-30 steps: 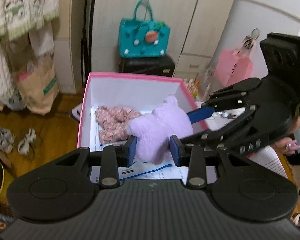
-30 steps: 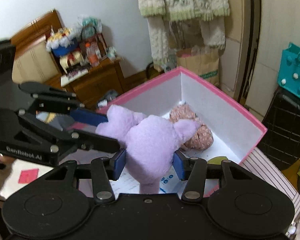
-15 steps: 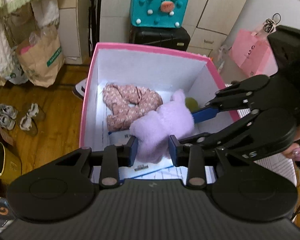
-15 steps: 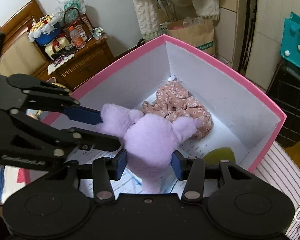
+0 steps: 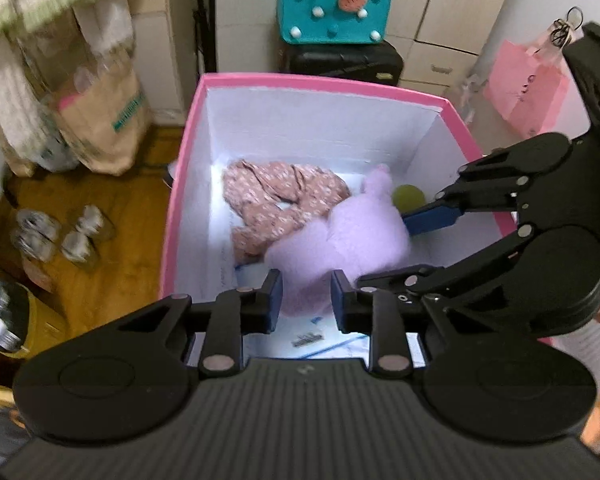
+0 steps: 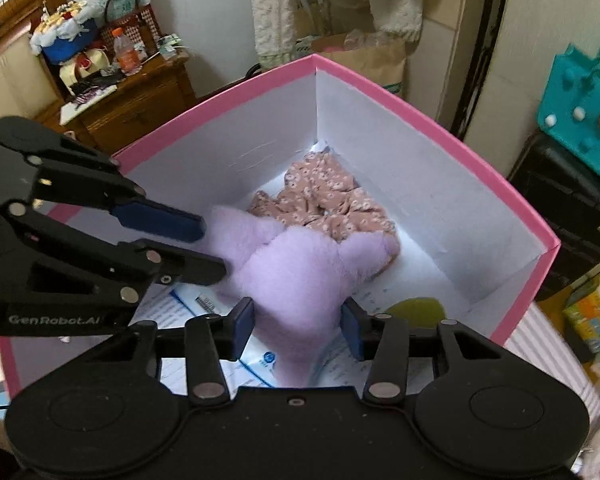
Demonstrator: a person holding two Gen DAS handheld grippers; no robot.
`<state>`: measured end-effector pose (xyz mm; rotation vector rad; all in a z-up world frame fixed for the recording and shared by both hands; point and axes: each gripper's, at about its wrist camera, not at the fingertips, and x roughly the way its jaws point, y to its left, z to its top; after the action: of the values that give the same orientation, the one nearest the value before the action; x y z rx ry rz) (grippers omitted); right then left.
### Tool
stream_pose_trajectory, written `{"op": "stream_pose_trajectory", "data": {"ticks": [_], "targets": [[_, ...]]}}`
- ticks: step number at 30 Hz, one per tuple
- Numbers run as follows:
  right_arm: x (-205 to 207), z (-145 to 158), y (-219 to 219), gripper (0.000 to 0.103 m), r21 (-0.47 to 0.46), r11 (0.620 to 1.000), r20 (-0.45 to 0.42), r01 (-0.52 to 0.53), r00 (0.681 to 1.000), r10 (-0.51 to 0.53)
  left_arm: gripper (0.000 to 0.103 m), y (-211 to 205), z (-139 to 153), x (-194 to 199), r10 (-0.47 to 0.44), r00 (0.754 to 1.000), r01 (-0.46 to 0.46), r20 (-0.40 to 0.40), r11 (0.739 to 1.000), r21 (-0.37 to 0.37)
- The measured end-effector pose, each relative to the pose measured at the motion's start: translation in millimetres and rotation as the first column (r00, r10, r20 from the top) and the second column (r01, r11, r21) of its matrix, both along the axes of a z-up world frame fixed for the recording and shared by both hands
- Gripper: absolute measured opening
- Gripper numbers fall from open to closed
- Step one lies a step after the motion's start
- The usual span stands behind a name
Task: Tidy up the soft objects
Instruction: 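Open both grippers and withdraw them from the box, then move both grippers over the blue-and-white wipes pack on the table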
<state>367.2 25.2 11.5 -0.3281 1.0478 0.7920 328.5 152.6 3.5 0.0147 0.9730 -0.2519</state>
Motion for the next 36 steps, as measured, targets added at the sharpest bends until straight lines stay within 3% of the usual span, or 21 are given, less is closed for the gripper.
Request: {"op": "stream_pose_trajectory", "data": {"ticks": [3,9,17,26,32,36], "targets": [[-8,4,-6,0.052,0.023,1.0,0.042,0.004,0.999,-0.005,0.038,-4,7,-10,0.005,0.998,-0.008,0.064,0.999,0.049],[-30,33,-37,0.055,0.177,0.984,0.057,0.027,0.998,-0.037,0.05,-2,30,-33,0.003,0.987,-0.011,0.162,0.999,0.048],[-76,71,-83,0.055,0.284,0.957,0.105,0.05,0.991,-0.083,0.053,-6,50,-60,-0.027,0.981,0.028,0.194,1.0,-0.007],[-118,109,-142,0.056,0.29,0.952,0.139,0.099,0.98,-0.144,0.059,-34,91,-95,-0.117,0.966,0.129,0.231,0.991,-0.036],[-137,122,-183,0.056,0.29,0.945,0.163,0.153,0.965,-0.206,0.063,-71,108,-124,-0.204,0.932,0.228,0.301,0.973,-0.047],[-148,122,-208,0.056,0.309,0.933,0.176,0.184,0.953,-0.246,0.063,-100,106,-134,-0.247,0.919,0.283,0.307,0.956,-0.077]]}}
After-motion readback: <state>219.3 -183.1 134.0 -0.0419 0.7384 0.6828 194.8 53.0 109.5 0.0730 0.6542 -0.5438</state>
